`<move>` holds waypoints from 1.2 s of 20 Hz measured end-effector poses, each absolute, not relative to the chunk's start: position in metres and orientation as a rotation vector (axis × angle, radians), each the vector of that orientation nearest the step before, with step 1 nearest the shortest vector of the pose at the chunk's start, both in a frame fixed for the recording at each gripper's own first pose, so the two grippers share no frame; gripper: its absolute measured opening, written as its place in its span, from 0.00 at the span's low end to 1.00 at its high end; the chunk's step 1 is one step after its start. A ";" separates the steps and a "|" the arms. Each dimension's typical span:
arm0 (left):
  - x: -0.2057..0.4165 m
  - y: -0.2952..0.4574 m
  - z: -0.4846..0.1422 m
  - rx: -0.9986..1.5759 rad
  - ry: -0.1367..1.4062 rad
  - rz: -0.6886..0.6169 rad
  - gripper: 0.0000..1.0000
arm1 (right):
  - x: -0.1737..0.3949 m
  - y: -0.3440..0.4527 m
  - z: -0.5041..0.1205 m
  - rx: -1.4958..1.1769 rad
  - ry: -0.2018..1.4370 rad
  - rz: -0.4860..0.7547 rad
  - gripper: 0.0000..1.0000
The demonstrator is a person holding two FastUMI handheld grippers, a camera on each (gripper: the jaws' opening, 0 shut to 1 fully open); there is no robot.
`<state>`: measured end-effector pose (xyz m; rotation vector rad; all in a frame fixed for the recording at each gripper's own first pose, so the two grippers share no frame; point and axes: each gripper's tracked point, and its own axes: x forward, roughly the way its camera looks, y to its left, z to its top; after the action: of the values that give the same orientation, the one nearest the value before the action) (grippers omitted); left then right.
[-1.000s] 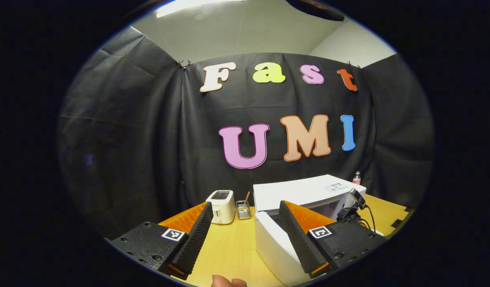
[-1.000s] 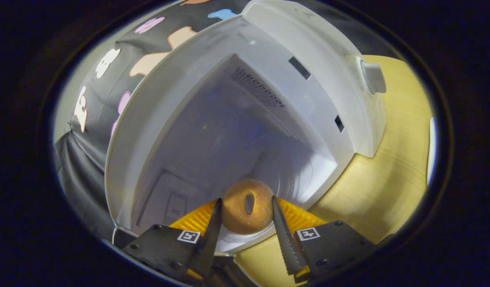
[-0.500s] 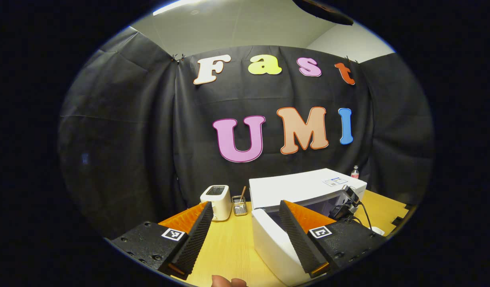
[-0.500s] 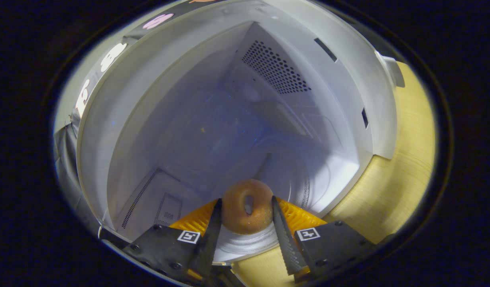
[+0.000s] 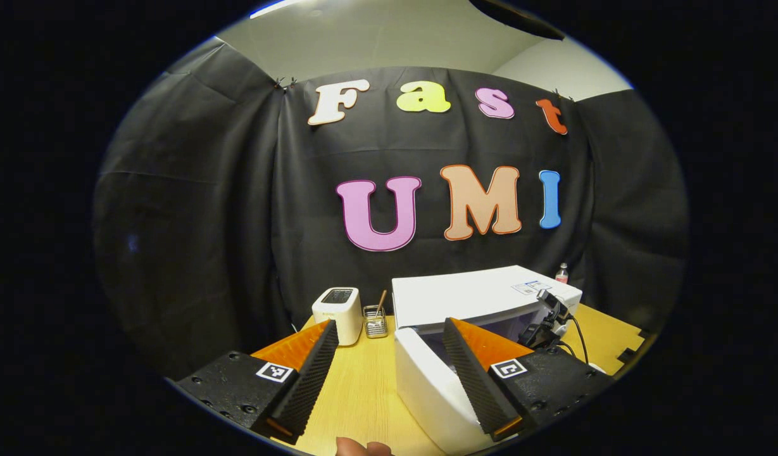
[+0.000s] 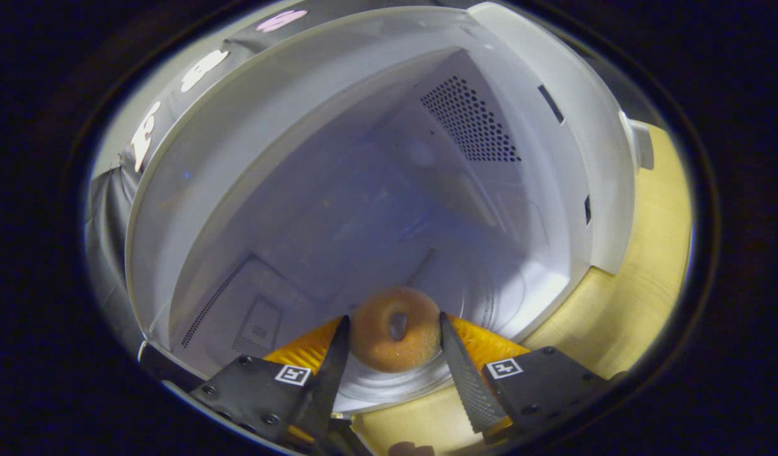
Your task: Open the microwave oven with the left hand, put the food in, and close the microwave oven.
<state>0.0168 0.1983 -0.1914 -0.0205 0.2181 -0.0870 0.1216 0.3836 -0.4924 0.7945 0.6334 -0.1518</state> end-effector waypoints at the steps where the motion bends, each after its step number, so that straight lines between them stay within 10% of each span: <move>1: 0.017 0.198 -0.191 -0.021 0.217 -0.087 0.98 | 0.122 0.385 -0.490 0.783 0.628 -0.140 0.74; 5: 0.012 0.198 -0.191 -0.019 0.217 -0.096 0.98 | 0.127 0.390 -0.480 0.774 0.606 -0.108 0.90; 20: -0.044 0.192 -0.225 0.024 0.323 -0.176 0.94 | 0.061 0.302 -0.408 0.400 0.533 0.064 0.84; 24: -0.067 0.195 -0.249 0.048 0.412 -0.178 0.55 | 0.035 0.275 -0.351 0.289 0.456 0.165 0.90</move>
<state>-0.0672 0.1949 -0.2491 0.0478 0.4123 -0.1781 0.0353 0.2746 -0.3507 0.2892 0.4561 0.1653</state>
